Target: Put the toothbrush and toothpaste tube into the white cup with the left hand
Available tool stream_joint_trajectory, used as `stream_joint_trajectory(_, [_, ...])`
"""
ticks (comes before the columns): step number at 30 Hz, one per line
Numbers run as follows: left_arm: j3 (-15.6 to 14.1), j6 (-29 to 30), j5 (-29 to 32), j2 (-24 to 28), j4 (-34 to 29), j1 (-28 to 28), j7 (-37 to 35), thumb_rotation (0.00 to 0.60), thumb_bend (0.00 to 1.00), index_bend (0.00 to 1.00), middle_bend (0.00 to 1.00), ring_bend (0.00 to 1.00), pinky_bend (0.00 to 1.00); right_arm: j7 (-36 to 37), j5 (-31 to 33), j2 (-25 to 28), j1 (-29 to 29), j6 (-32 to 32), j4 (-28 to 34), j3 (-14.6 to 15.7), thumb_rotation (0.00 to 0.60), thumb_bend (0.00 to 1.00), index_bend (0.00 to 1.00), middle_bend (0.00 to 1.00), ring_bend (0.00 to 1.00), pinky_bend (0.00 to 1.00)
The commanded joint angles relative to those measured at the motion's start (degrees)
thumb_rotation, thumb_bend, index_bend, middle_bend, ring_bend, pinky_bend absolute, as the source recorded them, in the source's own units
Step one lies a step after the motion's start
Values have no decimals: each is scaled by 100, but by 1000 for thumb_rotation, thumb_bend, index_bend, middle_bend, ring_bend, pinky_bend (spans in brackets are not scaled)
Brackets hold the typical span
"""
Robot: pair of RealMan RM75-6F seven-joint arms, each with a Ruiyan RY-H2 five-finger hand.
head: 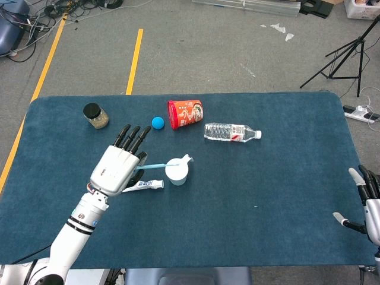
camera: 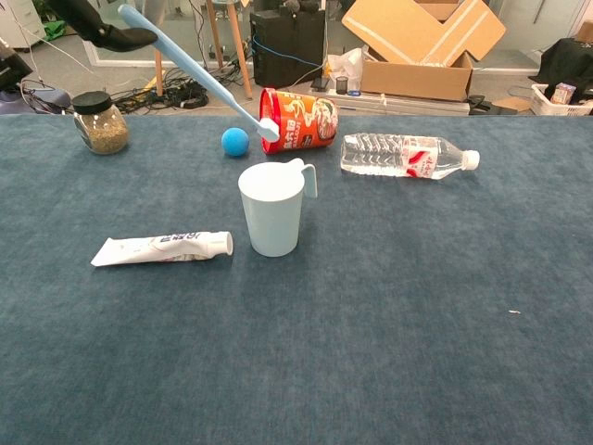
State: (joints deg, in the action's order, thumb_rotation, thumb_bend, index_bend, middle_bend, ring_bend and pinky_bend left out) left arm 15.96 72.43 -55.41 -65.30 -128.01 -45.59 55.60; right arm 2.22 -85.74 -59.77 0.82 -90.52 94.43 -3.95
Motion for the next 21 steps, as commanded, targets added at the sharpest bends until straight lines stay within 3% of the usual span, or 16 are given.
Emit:
stream_joint_trajectory(1, [-57,22,150,-172,120,-173,207,600,454,622,25,0,29,27,-3,9,6,-7,-1,-4,600,0,0,0,0,364])
stream_joint_trajectory(21, [-387,169,646,-839,636,-764,779,600,454,621,24,0,29,273,-44,90,46,-42,-31,-18,600,0,0,0,0,364])
